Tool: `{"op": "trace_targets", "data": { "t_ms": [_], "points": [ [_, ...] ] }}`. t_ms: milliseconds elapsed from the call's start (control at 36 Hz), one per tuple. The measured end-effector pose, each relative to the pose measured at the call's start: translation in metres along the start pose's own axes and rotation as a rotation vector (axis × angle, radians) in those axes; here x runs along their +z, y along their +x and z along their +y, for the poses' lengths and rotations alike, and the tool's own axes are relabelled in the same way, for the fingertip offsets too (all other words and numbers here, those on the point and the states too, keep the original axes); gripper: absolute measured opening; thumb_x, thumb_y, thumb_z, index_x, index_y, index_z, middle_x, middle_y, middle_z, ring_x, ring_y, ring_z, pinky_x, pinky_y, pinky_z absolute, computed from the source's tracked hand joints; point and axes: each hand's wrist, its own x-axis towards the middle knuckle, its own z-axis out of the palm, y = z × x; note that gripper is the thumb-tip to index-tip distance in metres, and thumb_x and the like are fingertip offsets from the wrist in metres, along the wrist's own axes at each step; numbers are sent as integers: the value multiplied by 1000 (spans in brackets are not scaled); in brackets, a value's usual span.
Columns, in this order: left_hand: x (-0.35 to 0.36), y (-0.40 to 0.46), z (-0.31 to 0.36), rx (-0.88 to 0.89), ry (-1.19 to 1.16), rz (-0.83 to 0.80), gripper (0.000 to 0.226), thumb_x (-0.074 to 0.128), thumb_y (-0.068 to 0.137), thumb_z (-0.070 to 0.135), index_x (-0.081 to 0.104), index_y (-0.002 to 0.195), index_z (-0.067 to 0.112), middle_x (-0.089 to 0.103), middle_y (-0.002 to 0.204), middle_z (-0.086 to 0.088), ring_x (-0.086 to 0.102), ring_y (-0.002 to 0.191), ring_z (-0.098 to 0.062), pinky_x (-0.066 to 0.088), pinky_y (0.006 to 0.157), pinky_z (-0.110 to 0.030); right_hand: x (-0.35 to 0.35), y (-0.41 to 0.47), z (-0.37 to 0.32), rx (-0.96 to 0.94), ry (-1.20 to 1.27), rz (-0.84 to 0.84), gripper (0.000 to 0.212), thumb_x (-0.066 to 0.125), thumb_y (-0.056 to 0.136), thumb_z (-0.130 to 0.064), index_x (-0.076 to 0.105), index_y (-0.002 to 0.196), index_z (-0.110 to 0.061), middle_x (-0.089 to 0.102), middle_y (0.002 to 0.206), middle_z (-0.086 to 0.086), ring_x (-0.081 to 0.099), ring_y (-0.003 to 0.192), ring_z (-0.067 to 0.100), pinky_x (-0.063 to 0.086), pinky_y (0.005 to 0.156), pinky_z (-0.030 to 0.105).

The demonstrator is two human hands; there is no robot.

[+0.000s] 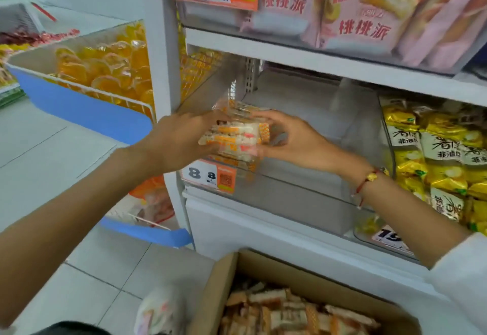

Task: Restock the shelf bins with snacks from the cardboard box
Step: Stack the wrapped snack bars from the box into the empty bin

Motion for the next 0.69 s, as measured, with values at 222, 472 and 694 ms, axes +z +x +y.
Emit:
{"op": "trace_targets", "data": {
  "t_ms": [222,472,694],
  "points": [
    [8,-15,3,-132,-289,324,51,64,87,39,47,132,22,59,127,0,55,117,-25,45,85,-39,1,7,45,39,-299,-112,31,74,84,-18,69,114,-21,68,103,-3,60,93,10,45,80,20],
    [-1,-12,6,-116,-335,387,47,72,79,42,56,121,30,56,108,23,56,102,-4,44,75,-24,25,38,43,-96,-591,-261,33,70,83,-32,68,115,-34,62,117,-6,56,101,15,48,81,32],
    [-10,-9,8,-90,-268,317,46,73,79,42,56,119,29,61,109,16,58,101,-7,43,74,-27,28,40,47,-201,-765,-185,35,63,86,-40,66,120,-32,59,127,-4,55,109,19,43,77,25]
  ]
}}
